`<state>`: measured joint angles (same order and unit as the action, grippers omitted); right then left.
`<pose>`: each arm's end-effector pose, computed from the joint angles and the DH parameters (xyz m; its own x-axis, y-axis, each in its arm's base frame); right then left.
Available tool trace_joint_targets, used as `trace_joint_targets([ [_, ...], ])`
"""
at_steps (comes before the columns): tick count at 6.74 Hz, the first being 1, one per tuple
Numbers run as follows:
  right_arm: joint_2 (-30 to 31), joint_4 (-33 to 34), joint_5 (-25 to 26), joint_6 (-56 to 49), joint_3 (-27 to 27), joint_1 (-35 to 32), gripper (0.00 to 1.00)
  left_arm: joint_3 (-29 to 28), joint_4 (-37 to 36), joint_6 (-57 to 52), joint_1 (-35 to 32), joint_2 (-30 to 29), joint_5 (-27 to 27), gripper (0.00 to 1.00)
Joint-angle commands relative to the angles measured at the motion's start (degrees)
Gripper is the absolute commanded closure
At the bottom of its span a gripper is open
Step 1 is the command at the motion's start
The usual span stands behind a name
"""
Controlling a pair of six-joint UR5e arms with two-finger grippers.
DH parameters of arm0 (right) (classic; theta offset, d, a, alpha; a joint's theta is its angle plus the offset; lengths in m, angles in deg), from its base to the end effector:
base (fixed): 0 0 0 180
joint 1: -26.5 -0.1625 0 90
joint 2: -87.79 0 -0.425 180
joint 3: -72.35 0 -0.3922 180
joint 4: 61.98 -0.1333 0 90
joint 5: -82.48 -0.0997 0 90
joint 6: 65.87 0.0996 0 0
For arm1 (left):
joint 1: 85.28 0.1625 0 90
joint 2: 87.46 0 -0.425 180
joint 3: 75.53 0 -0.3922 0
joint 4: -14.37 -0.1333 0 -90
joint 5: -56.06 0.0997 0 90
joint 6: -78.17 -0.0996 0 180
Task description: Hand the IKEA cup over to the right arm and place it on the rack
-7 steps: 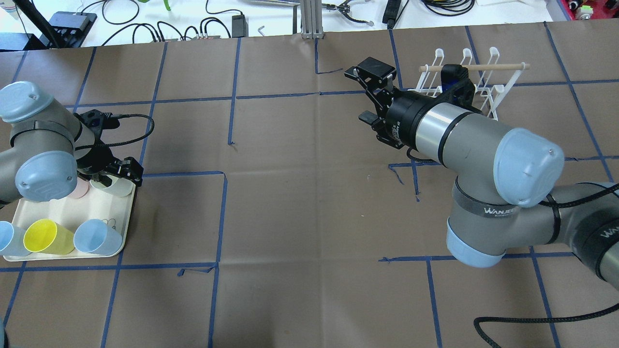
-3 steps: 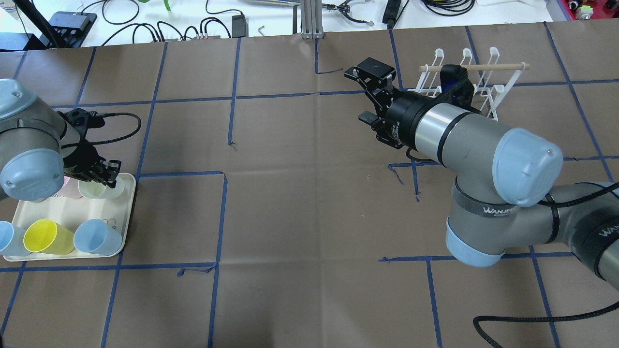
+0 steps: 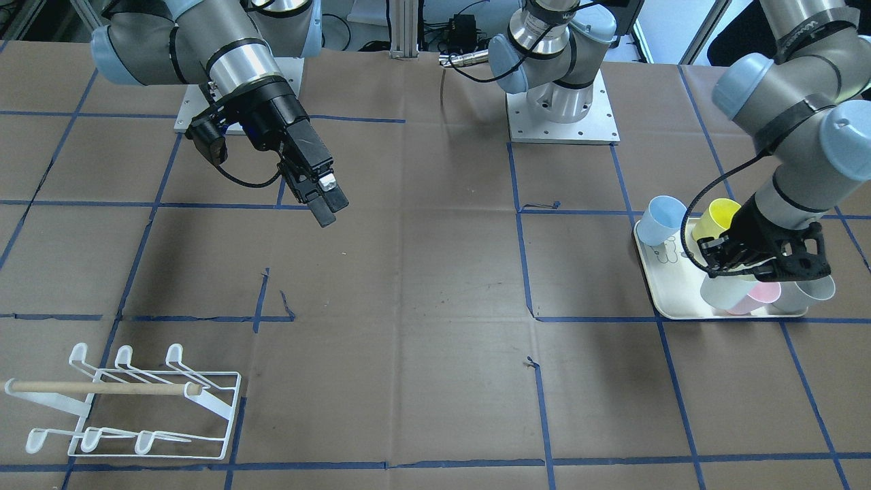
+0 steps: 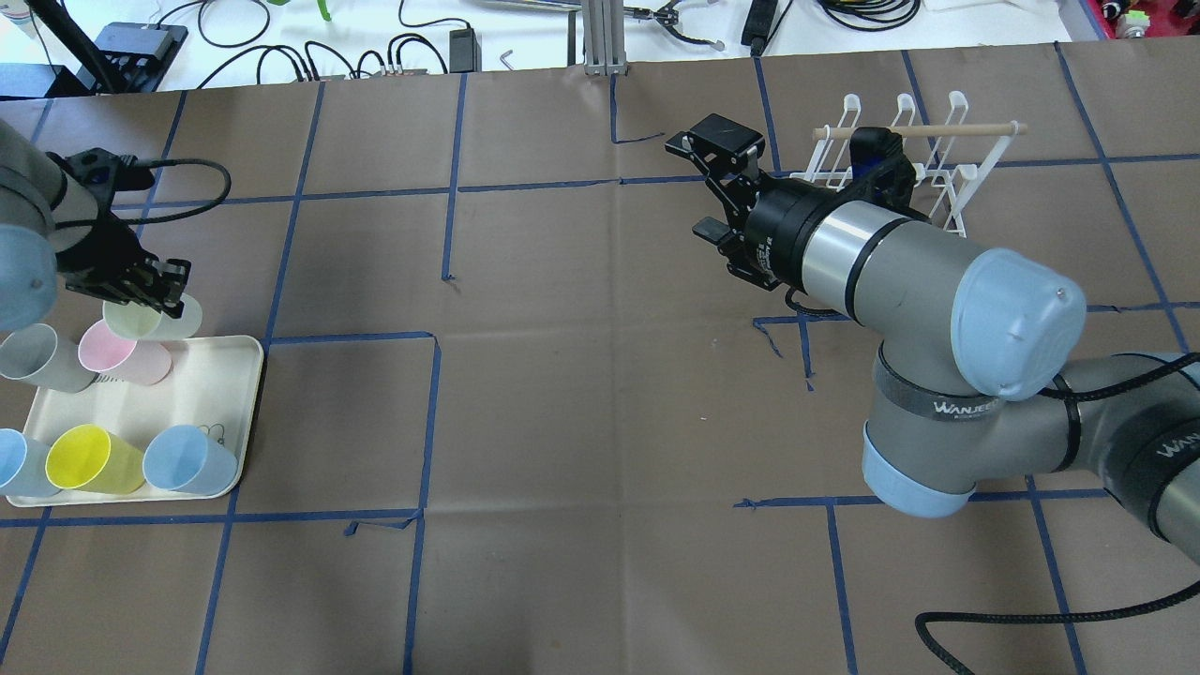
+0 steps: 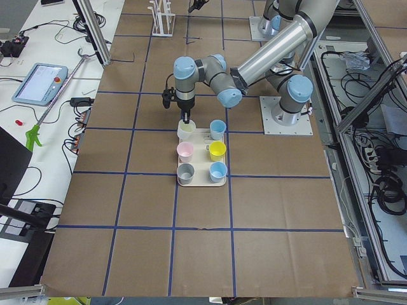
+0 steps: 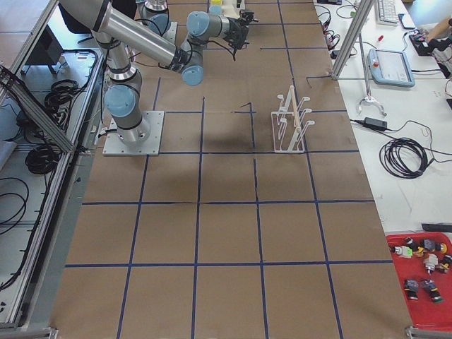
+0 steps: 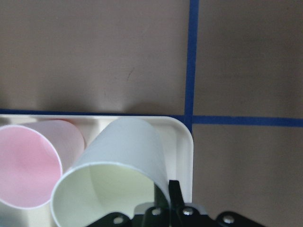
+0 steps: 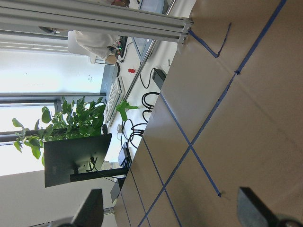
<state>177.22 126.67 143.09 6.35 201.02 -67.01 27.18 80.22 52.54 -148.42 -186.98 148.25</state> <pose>0.2084 -0.4215 0.3810 -0.2873 0.3386 -0.8960 0.7940 0.6074 -0.0251 0.1268 -0.5370 0.3371 -0.9986 -0.0224 -0.0489 -0.0218 0.9997 -0.0137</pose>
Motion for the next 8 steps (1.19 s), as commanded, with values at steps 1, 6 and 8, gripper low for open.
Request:
trace_joint_targets([
  [1,-0.1,0.4,-1.0,0.0,0.0,0.0,0.02,-16.2,14.9,0.3,-1.8,-0.9,-4.1,1.0],
  [6,0.3,5.8,-0.4,9.6,0.4,-0.1,0.0,-18.4,13.5,0.6,-10.8,1.7,-35.8,1.0],
  [8,0.4,4.9,0.3,8.8,0.5,-0.7,0.0,-7.9,-2.6,-0.9,-13.1,5.5,-51.3,1.0],
])
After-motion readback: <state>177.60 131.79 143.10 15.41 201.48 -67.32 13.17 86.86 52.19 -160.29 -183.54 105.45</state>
